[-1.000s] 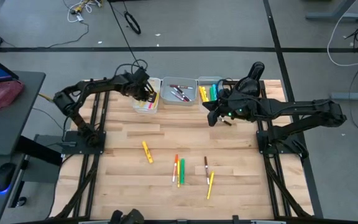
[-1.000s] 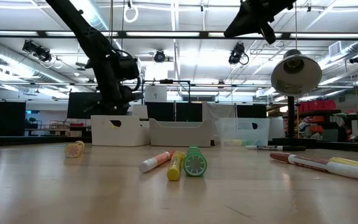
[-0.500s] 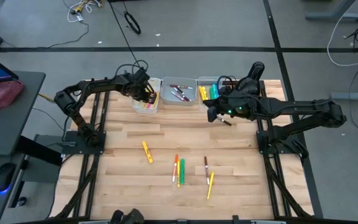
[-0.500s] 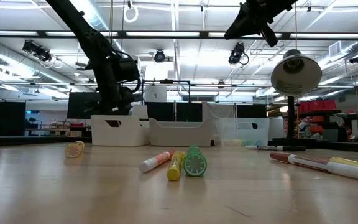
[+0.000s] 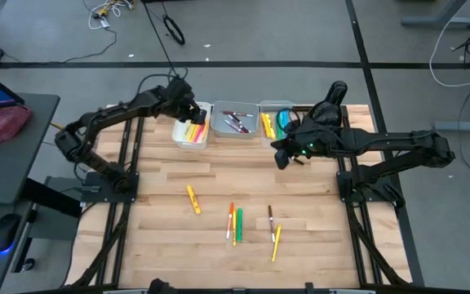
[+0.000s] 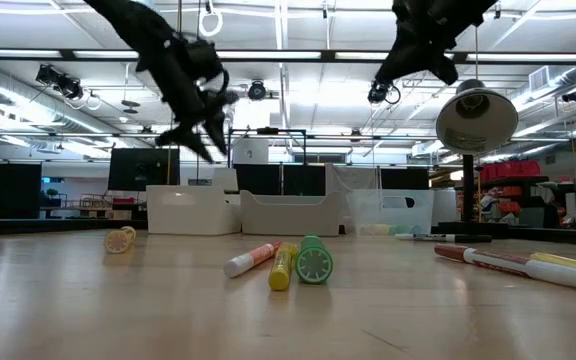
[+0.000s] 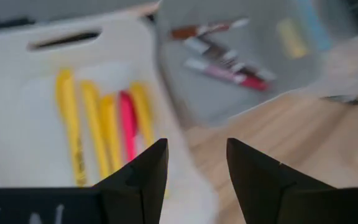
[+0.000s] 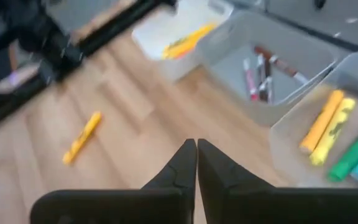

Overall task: Pick & Place Markers
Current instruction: Put the brown marker pen into the gray bin

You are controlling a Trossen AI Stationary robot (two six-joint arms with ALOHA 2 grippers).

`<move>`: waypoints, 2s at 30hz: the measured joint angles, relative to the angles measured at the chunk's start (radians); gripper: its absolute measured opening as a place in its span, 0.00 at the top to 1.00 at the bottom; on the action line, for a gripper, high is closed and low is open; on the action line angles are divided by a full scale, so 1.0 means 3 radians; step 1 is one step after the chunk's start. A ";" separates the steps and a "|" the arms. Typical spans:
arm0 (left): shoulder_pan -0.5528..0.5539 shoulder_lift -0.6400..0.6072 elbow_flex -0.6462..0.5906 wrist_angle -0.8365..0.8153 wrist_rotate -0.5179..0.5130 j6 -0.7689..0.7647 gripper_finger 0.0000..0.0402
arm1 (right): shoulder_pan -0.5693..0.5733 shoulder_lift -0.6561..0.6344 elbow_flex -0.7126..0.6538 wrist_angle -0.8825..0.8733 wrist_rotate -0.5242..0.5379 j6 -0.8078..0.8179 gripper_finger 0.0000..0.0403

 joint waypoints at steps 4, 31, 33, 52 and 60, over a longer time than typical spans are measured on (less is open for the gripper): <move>-0.0170 -0.0269 0.0113 0.0002 -0.0024 -0.0069 0.57 | 0.0000 -0.0001 0.0000 -0.0159 -0.0390 0.0027 0.96; -0.2363 -0.2416 -0.1365 0.0891 -0.1432 -0.1109 0.57 | 0.0451 0.0509 0.0000 0.0034 -0.0890 0.0540 0.42; -0.2365 -0.2596 -0.1461 0.0905 -0.1444 -0.1079 0.57 | 0.0451 0.0577 0.0000 0.0155 -0.0896 0.0548 0.36; -0.2356 -0.3248 -0.2102 0.0808 -0.1101 -0.0903 0.57 | 0.0443 0.0654 0.0000 -0.0572 -0.0753 0.1120 0.35; -0.2356 -0.3243 -0.2103 0.0750 -0.1135 -0.0813 0.57 | 0.0800 0.0994 0.0000 -0.0547 -0.1084 0.1541 0.35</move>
